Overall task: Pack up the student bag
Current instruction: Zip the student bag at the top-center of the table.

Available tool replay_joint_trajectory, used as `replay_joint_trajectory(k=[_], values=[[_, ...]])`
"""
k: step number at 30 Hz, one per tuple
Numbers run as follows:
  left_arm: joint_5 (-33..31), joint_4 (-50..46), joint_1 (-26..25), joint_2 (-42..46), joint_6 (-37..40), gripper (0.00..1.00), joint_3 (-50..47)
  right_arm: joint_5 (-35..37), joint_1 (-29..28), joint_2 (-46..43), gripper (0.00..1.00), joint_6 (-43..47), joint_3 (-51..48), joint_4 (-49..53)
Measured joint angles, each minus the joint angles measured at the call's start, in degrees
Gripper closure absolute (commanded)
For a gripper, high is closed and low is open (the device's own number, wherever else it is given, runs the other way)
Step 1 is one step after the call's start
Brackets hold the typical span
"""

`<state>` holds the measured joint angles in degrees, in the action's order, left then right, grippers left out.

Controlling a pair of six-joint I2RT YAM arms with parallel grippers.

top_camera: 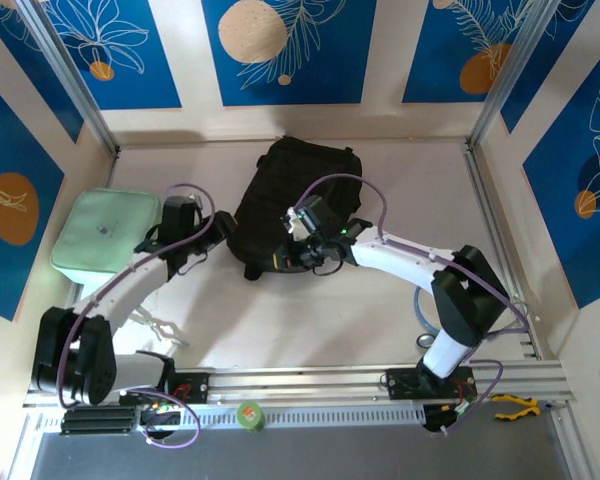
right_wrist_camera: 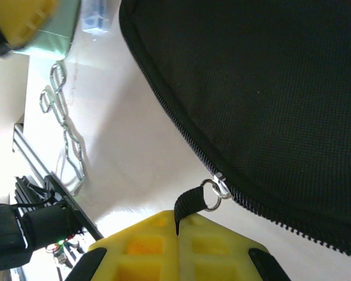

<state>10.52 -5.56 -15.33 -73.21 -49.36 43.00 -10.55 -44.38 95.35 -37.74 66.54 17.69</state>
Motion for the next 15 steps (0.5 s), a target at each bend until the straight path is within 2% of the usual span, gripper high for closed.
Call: replay_joint_trajectory(k=[4, 6, 11, 13, 15], values=[[1.36, 0.0, -3.54, 0.26, -4.07, 0.35, -3.5, -1.07, -0.92, 1.53, 1.0, 0.24, 1.29, -0.57], [1.42, 0.15, -5.6, 0.07, -6.14, 0.29, -4.55, -1.55, -1.14, 2.01, 1.0, 0.22, 1.29, -0.52], [1.33, 5.75, -8.85, -5.03, -10.34, 0.26, -5.53, -1.79, -1.77, 2.43, 1.0, 0.2, 1.29, -0.59], [1.14, 8.98, -9.35, -8.15, -11.37, 0.32, -5.53, -1.79, -2.03, 2.43, 1.0, 0.2, 1.29, -0.57], [0.74, 10.93, -9.53, -10.05, -12.11, 0.43, -5.49, -1.77, -2.29, 2.43, 1.0, 0.17, 1.27, -0.57]])
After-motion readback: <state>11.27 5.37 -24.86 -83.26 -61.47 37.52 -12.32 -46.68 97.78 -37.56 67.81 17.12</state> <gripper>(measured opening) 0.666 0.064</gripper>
